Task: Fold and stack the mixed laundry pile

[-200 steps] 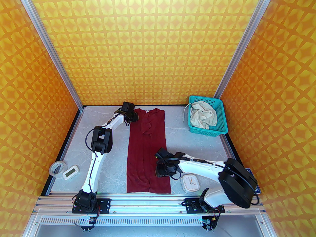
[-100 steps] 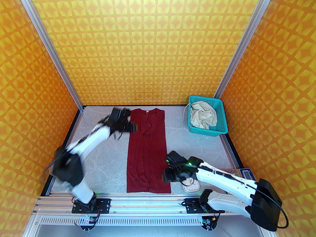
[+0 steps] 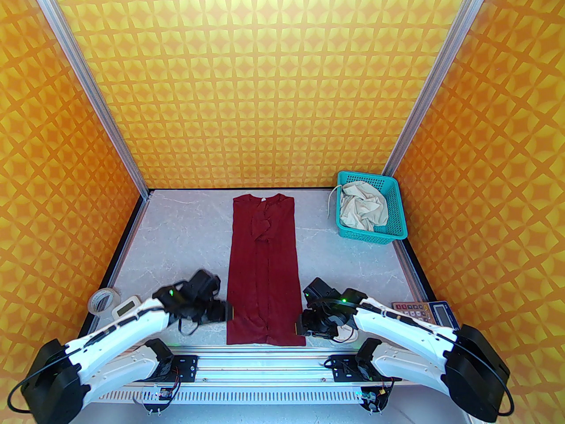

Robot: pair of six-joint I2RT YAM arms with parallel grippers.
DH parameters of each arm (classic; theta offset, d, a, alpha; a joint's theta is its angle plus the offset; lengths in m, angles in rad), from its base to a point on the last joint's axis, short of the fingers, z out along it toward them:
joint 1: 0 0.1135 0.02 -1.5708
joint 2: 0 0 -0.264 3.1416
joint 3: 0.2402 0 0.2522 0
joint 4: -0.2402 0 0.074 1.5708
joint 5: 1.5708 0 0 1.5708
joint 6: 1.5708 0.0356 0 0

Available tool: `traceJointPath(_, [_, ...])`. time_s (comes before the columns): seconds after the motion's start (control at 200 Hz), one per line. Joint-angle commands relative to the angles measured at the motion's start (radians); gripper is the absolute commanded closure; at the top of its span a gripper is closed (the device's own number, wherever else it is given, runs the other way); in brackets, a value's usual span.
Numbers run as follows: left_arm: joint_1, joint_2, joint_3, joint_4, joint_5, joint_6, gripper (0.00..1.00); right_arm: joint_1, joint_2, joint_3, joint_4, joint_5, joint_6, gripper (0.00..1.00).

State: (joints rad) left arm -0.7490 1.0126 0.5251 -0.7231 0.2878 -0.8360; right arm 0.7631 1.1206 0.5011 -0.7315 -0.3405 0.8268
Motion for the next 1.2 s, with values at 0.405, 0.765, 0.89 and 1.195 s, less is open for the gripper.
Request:
traceJointPath(0.405, [-0.172,0.184,-0.067,0.166,0.025,-0.198,0.51,-0.001,0.044,-0.062,0.135,-0.048,0.053,0.50])
traceJointPath(0.765, [-0.181,0.104,-0.077,0.001,0.000,-0.204,0.76,0.001,0.014,-0.040,0.073,-0.037,0.038,0.51])
traceJointPath(0.89, [-0.181,0.058,-0.060,-0.029,0.001,-0.196,0.62,0.001,-0.003,-0.032,0.051,-0.040,0.041,0.51])
traceJointPath(1.195, [-0.178,0.085,-0.034,0.094,-0.021,-0.198,0.49,0.034,0.048,-0.064,0.180,-0.061,0.099,0.53])
